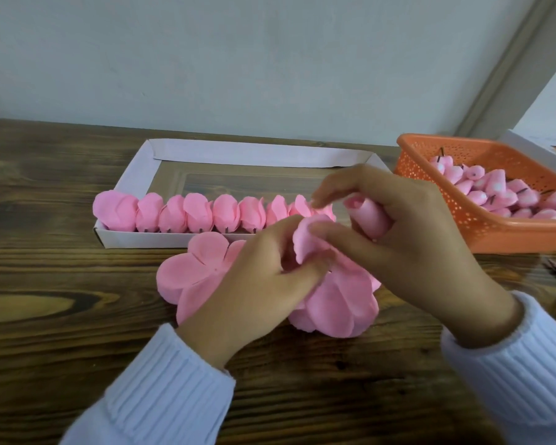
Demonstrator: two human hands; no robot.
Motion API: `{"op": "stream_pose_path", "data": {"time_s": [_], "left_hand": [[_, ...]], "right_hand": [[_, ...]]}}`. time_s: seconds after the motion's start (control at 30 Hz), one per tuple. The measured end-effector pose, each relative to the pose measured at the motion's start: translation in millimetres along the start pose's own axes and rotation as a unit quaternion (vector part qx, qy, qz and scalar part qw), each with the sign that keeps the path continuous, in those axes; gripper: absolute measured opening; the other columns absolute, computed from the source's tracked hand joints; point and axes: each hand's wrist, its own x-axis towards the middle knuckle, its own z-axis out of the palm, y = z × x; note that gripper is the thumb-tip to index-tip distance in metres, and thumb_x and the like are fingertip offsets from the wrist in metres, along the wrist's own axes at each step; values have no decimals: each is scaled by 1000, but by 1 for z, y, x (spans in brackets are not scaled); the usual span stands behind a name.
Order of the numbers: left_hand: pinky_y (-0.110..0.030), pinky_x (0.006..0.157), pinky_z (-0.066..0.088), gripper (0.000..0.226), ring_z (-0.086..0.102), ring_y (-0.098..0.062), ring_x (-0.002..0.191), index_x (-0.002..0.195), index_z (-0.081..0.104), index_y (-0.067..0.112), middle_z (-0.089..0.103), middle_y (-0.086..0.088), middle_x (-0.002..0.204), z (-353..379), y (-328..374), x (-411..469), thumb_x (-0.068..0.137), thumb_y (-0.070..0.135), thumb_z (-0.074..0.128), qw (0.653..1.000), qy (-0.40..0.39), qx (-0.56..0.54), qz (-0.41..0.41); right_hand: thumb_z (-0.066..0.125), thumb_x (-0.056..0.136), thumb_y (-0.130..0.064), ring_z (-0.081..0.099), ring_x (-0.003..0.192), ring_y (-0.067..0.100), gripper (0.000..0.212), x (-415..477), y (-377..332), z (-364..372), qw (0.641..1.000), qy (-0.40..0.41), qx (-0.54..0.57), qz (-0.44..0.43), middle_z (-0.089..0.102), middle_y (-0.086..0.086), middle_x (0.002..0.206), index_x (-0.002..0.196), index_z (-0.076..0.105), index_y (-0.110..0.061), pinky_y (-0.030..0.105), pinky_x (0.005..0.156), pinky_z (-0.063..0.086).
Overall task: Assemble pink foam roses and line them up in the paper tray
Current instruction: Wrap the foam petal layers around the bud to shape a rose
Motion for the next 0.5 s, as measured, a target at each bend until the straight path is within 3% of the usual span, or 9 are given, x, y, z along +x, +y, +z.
{"op": "stream_pose_path", "data": {"time_s": [0.07,0.13,0.2,0.23,0.3,0.37,0.43,0.5], "left_hand": [[-34,67,54,15,65,-17,77,98,62,23,66,-2,83,1,-1,0,87,31,57,999,47,-12,-8],[-16,61,51,5,64,0,75,98,61,29,65,6,85,1,-3,2,95,30,58,993,106,-36,-24],[-11,53,45,10,61,5,66,102,61,28,64,14,75,0,-5,3,94,30,55,984,150,-73,-55],[-12,48,43,14,60,4,59,103,62,25,62,17,70,-1,-6,3,94,32,55,979,161,-99,-74],[-15,53,44,15,62,2,60,103,64,21,65,16,72,-2,-6,4,95,31,55,972,157,-144,-103],[-14,50,46,12,63,1,58,98,67,20,69,12,70,-1,-6,4,97,24,56,962,139,-195,-129],[-17,54,52,16,69,-5,67,88,71,20,74,6,75,0,-6,5,96,19,57,951,138,-229,-155],[-22,59,55,30,72,-9,75,76,77,20,75,0,79,1,-8,6,96,14,56,933,139,-280,-181]], "right_hand": [[68,84,-19,58,85,-9,13,-2,5,4,995,65,40,68,64,-19,91,96,64,-22,7,76,42],[67,88,-15,59,80,-7,8,-6,12,10,968,133,116,178,65,-17,83,89,64,-22,9,71,44],[64,90,-21,60,69,1,7,-10,19,14,919,128,213,307,67,-8,79,85,68,-22,19,61,49],[62,92,-28,58,62,8,13,-12,21,15,893,83,263,357,65,-2,74,82,69,-23,22,55,49],[58,90,-46,42,47,11,31,-15,22,17,847,-25,358,392,50,0,57,68,69,-26,21,46,38],[56,81,-59,32,43,11,41,-17,23,18,814,-59,423,393,36,-6,47,56,62,-26,21,45,31],[60,72,-66,32,44,12,43,-17,24,19,814,-42,420,400,34,-2,48,64,63,-23,22,45,31],[62,76,-60,37,49,12,40,-17,26,20,840,-33,356,407,42,3,57,74,66,-20,23,48,36]]}}
